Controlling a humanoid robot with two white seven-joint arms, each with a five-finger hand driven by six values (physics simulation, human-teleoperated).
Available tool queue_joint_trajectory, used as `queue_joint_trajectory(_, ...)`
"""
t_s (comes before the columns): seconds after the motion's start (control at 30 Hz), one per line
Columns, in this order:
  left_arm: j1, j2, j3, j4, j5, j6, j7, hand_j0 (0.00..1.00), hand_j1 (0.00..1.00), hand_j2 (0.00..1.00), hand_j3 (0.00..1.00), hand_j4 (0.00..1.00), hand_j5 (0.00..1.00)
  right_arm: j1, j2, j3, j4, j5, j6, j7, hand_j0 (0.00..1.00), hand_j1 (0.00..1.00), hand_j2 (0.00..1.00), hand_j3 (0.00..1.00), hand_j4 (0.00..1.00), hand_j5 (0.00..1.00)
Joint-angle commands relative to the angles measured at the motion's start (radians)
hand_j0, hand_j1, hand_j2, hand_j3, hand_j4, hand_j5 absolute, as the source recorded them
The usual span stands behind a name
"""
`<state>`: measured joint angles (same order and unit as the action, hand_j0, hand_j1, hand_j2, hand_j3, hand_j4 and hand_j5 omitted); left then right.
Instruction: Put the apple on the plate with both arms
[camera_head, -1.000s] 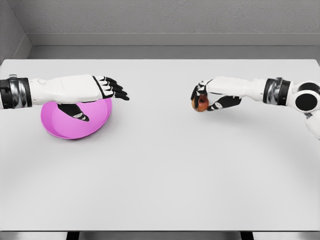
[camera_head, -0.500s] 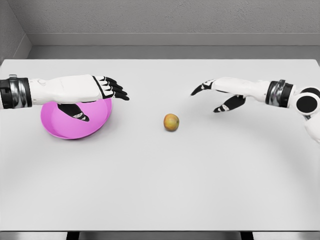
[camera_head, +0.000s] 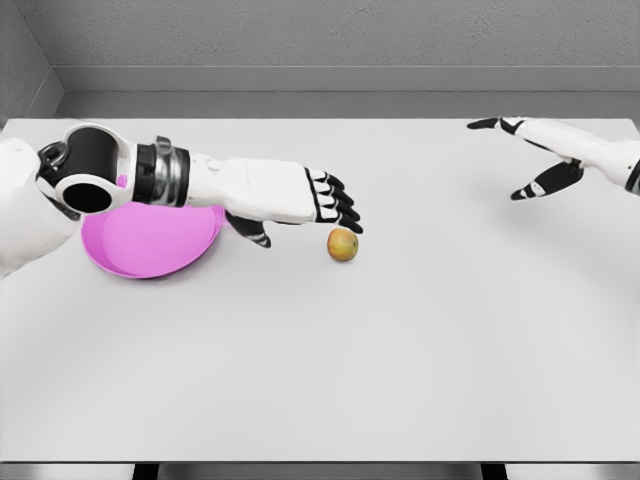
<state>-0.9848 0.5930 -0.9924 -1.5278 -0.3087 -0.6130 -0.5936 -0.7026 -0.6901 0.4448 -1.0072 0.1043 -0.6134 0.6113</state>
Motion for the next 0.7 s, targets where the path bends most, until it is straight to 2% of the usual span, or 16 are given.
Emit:
queue_joint_trajectory(0.0, -0.002, -0.061, -0.017, 0.046, -0.043, 0.002, -0.017, 1.0, 1.0, 1.0, 1.0, 1.0, 1.0, 0.0, -0.016, -0.006, -0.001, -0.008, 0.003, 0.0, 1.0, 1.0, 1.0, 1.0, 1.0, 1.0)
queue_joint_trajectory(0.1, 0.0, -0.11, -0.017, 0.075, -0.087, 0.002, -0.017, 1.0, 1.0, 1.0, 1.0, 1.0, 1.0, -0.002, -0.016, -0.006, -0.002, -0.008, 0.003, 0.0, 1.0, 1.0, 1.0, 1.0, 1.0, 1.0)
queue_joint_trajectory(0.13, -0.002, -0.117, -0.014, 0.078, -0.128, 0.002, -0.017, 0.99, 0.99, 0.99, 0.99, 0.99, 0.99, -0.002, -0.016, -0.006, -0.002, -0.008, 0.003, 0.0, 1.0, 1.0, 1.0, 1.0, 1.0, 1.0)
queue_joint_trajectory(0.27, -0.021, -0.14, -0.006, 0.104, -0.13, 0.002, -0.017, 0.97, 0.97, 0.97, 0.97, 0.97, 0.97, -0.002, -0.014, -0.006, -0.002, -0.006, 0.003, 0.0, 1.0, 1.0, 1.0, 1.0, 1.0, 1.0)
queue_joint_trajectory(0.37, -0.026, -0.17, -0.002, 0.133, -0.162, 0.002, -0.017, 0.96, 0.96, 0.96, 0.96, 0.96, 0.96, -0.002, -0.014, -0.006, -0.002, -0.006, 0.003, 0.0, 1.0, 1.0, 1.0, 1.0, 1.0, 1.0)
queue_joint_trajectory(0.43, -0.025, -0.2, -0.002, 0.19, -0.19, 0.002, -0.017, 0.96, 0.96, 0.96, 0.96, 0.96, 0.96, -0.002, -0.014, -0.006, -0.002, -0.006, 0.003, 0.0, 1.0, 1.0, 1.0, 1.0, 1.0, 1.0)
queue_joint_trajectory(0.5, -0.021, -0.2, -0.011, 0.198, -0.194, 0.002, -0.017, 0.96, 0.96, 0.96, 0.96, 0.96, 0.96, -0.002, -0.014, -0.006, -0.002, -0.006, 0.003, 0.0, 1.0, 1.0, 1.0, 1.0, 1.0, 1.0)
queue_joint_trajectory(0.6, -0.023, -0.237, -0.009, 0.278, -0.23, 0.002, -0.017, 0.96, 0.96, 0.96, 0.96, 0.96, 0.96, -0.002, -0.014, -0.006, -0.001, -0.006, 0.003, 0.0, 1.0, 1.0, 1.0, 1.0, 1.0, 1.0)
queue_joint_trajectory(0.67, -0.023, -0.248, -0.009, 0.293, -0.236, 0.002, -0.017, 0.96, 0.96, 0.96, 0.96, 0.96, 0.96, -0.002, -0.016, -0.006, -0.001, -0.008, 0.003, 0.0, 1.0, 1.0, 1.0, 1.0, 1.0, 1.0)
